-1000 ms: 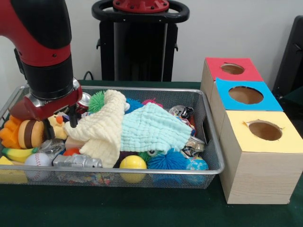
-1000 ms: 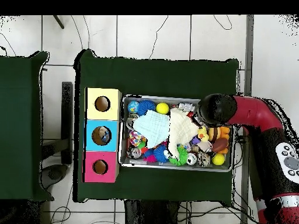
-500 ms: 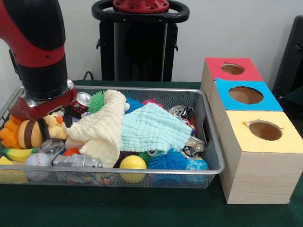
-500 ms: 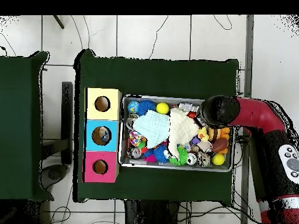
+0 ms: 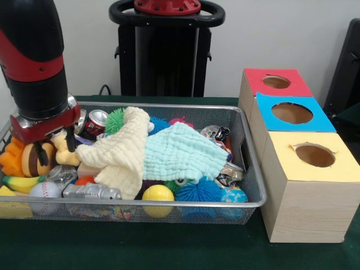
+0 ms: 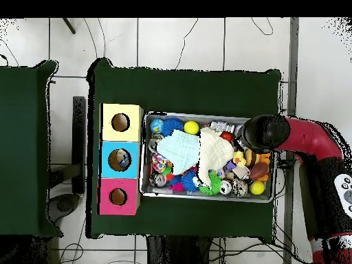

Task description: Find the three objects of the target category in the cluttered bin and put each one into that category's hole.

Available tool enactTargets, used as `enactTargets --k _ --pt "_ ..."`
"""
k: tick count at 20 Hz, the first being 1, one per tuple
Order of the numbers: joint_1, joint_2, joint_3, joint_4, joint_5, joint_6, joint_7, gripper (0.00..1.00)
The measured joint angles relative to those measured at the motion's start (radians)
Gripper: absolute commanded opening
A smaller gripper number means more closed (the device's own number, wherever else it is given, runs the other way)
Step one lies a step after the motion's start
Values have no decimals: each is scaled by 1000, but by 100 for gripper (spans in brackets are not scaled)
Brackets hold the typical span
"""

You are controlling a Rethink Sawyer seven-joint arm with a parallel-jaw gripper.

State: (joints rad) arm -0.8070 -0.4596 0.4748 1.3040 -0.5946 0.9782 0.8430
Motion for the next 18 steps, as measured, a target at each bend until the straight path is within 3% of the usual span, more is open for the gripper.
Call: enactTargets --k 18 --pt "-53 45 11 -27 -5 0 0 100"
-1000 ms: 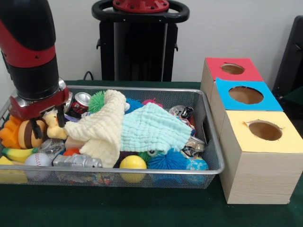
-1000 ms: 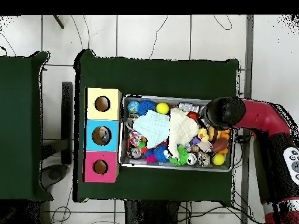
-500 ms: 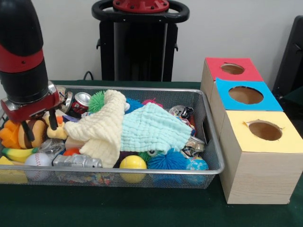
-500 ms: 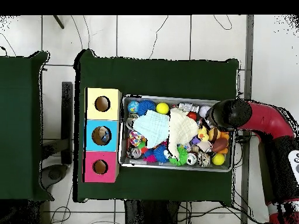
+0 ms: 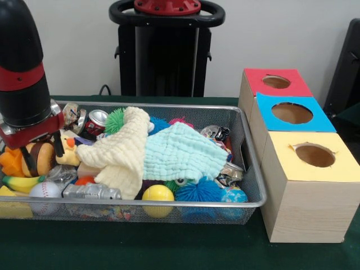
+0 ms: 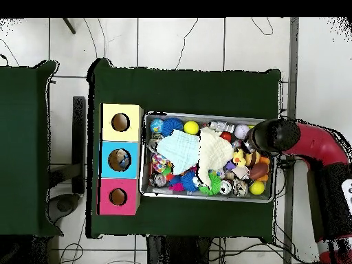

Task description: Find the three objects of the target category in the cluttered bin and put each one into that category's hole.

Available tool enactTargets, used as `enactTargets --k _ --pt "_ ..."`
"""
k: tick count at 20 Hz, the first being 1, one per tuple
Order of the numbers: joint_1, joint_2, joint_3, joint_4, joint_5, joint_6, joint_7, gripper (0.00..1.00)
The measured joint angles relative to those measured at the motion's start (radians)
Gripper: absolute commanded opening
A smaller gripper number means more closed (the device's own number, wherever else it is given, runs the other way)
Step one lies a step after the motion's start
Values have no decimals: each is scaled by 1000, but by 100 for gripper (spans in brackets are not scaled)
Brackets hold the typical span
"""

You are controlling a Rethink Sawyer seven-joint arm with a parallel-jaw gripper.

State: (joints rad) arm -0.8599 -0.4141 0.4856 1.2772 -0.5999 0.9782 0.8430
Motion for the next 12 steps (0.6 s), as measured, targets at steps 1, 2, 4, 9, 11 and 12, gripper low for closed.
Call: enactTargets --k 1,2,4,9,11,12 --pt "0 3 0 -1 -1 0 0 100" --pt "0 4 0 -1 -1 0 0 100" --pt "0 9 0 -1 -2 0 0 100" --pt "0 22 0 -1 -4 -13 0 100" --pt "1 29 0 -1 -5 -27 0 100" --pt "1 31 0 -1 -6 -34 0 100"
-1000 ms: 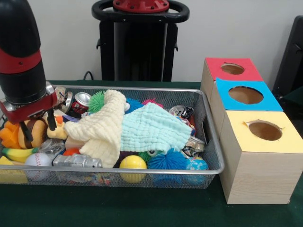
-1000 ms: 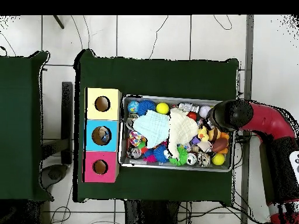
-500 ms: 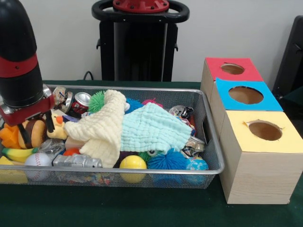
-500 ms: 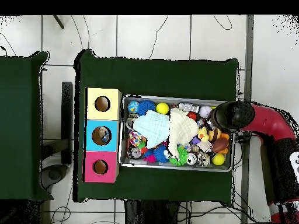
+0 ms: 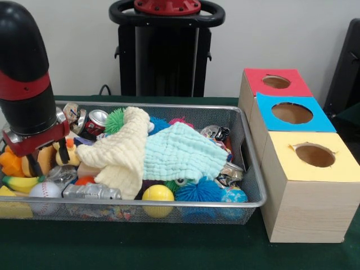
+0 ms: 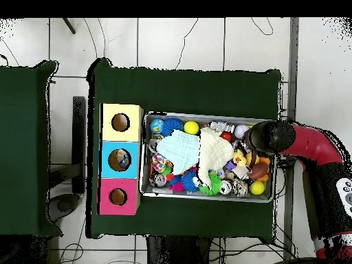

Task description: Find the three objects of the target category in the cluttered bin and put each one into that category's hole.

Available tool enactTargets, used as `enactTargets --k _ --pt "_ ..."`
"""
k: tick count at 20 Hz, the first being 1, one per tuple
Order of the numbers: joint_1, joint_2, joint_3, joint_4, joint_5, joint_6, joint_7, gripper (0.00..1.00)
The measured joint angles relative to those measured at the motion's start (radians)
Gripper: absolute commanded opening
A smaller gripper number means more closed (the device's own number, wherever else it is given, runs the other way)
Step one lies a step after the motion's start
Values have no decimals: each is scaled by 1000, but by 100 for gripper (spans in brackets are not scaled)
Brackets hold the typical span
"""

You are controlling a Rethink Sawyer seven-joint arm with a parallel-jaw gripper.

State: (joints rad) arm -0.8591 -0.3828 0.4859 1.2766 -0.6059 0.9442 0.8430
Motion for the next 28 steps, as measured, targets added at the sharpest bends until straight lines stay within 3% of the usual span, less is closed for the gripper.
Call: enactTargets --k 18,28 --pt "41 9 -21 -11 -51 -50 0 100" --pt "100 15 -83 -47 -68 -49 0 100"
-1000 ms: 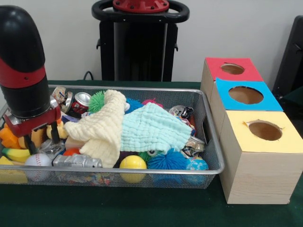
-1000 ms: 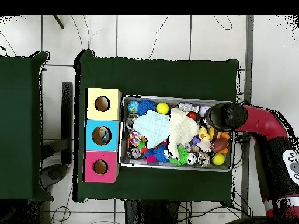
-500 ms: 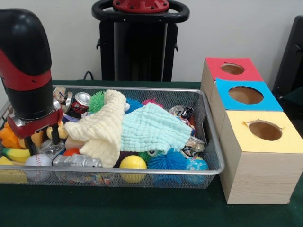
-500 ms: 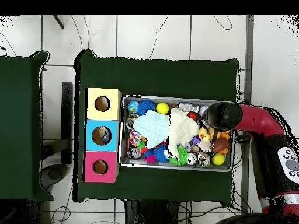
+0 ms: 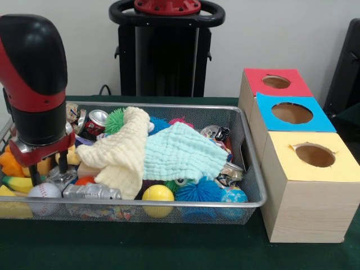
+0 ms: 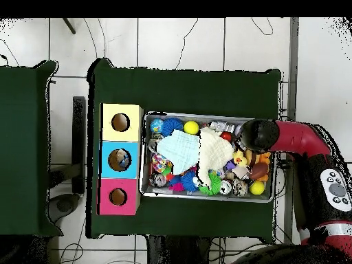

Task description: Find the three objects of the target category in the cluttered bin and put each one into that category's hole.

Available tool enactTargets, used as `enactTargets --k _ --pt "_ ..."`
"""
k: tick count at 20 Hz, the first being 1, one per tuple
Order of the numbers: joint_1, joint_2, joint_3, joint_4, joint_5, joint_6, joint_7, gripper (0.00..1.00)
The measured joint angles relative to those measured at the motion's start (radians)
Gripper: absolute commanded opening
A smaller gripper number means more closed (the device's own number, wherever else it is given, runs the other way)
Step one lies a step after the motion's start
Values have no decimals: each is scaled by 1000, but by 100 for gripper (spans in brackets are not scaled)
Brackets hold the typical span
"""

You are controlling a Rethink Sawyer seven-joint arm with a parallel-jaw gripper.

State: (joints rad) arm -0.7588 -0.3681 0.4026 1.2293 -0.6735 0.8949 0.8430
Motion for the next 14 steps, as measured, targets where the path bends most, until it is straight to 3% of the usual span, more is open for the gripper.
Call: enactTargets --k 14 --pt "5 25 -8 -44 21 73 0 100"
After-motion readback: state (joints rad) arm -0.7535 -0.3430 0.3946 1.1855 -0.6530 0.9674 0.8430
